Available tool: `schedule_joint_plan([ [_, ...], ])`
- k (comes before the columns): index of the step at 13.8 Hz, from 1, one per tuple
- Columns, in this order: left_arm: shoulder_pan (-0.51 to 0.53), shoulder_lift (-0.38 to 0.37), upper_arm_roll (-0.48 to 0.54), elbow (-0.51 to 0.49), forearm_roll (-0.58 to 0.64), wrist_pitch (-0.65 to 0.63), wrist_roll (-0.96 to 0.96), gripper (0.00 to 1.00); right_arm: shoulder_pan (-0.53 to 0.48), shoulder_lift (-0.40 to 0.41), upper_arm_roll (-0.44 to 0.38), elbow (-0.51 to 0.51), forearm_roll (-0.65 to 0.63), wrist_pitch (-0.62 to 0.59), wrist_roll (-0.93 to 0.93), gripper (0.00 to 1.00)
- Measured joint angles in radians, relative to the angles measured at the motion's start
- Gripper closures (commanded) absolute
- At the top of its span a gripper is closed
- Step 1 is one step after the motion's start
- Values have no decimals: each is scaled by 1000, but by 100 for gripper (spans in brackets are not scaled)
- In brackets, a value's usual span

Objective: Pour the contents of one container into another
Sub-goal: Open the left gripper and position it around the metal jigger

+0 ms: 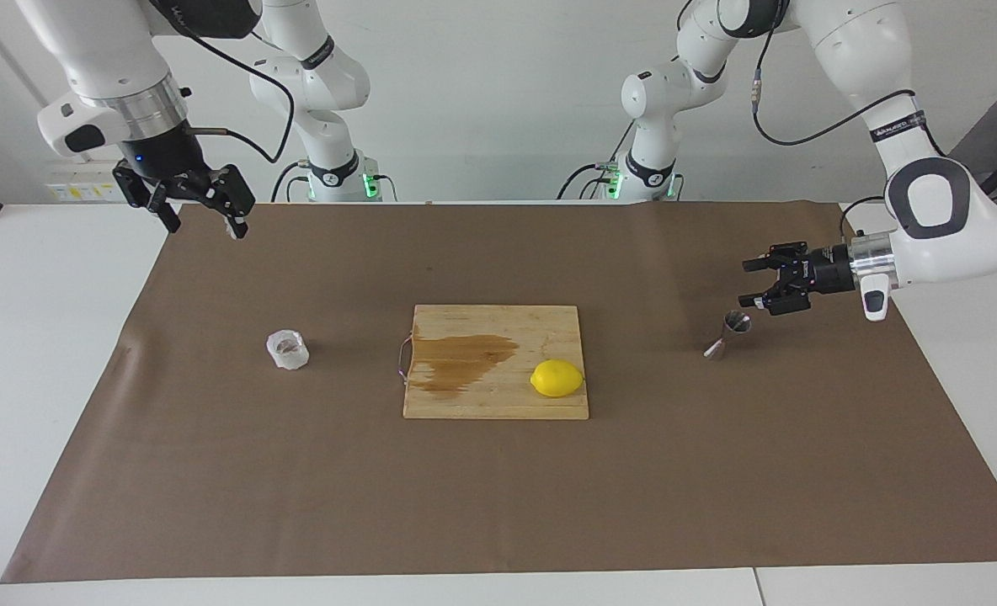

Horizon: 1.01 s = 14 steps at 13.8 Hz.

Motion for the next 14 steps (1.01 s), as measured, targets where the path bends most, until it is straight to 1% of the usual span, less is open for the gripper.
schedule_joint_plan([
  [2,9,20,0,0,-63,17,-16,0,0,0,0,0,0,0,0,0],
  [7,23,70,1,-4,-143,95,-18,0,0,0,0,0,0,0,0,0],
  [14,41,76,1,-57,-166,113,-23,0,0,0,0,-2,0,0,0,0],
])
